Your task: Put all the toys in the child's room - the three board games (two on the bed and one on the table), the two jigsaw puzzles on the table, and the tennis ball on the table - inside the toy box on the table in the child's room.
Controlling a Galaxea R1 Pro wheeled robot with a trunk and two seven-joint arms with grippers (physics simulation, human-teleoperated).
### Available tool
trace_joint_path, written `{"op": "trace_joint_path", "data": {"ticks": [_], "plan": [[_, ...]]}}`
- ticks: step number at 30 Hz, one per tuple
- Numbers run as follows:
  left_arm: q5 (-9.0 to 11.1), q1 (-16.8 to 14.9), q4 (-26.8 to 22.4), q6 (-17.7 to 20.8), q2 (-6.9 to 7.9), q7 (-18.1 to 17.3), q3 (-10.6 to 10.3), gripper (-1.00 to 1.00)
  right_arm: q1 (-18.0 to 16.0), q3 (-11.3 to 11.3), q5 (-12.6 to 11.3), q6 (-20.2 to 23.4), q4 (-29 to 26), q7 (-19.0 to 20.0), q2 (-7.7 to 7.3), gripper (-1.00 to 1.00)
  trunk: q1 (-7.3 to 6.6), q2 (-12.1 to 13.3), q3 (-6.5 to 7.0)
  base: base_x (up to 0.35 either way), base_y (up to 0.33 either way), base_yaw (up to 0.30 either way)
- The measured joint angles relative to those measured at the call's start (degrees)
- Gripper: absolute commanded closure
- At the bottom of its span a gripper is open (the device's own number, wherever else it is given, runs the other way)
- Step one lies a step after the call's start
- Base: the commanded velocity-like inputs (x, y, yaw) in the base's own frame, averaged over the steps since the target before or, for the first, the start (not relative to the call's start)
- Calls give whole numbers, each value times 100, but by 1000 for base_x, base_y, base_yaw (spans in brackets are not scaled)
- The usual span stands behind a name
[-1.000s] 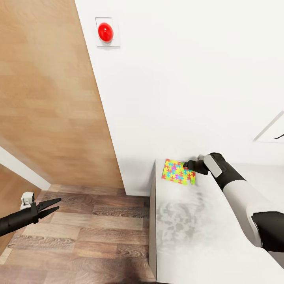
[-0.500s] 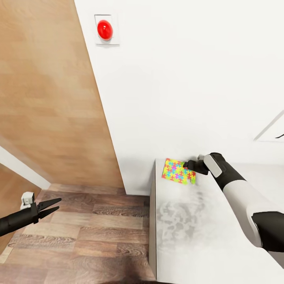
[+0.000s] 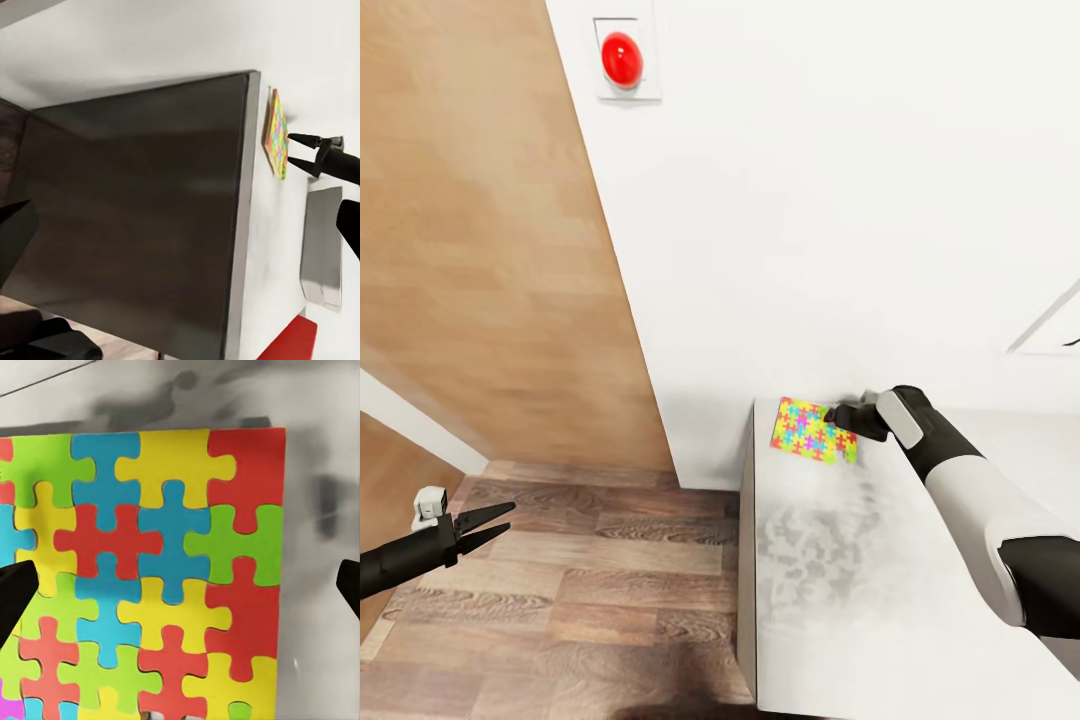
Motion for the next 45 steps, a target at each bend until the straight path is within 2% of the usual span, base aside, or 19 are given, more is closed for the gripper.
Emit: {"op": "trace_joint_path", "data": {"ticks": [3, 7, 20, 45], "plan": [[-1, -2, -1, 0, 0, 0, 0, -100, -1, 1, 7, 3, -4, -2, 0, -100, 0, 0, -2, 0, 16, 0], [-2, -2, -2, 1, 0, 1, 1, -100, 3, 1, 144, 18, -44, 0, -2, -100, 1, 1, -3, 0, 119, 0], [-3, -2, -3, 1, 5, 1, 7, -100, 0, 4, 166, 20, -46, 3, -2, -100, 1, 1, -4, 0, 238, 0], [-2, -2, -1, -2, 0, 4, 1, -100, 2, 4, 167, 19, -50, -5, -10, -100, 1, 1, -4, -4, 51, 0]]}}
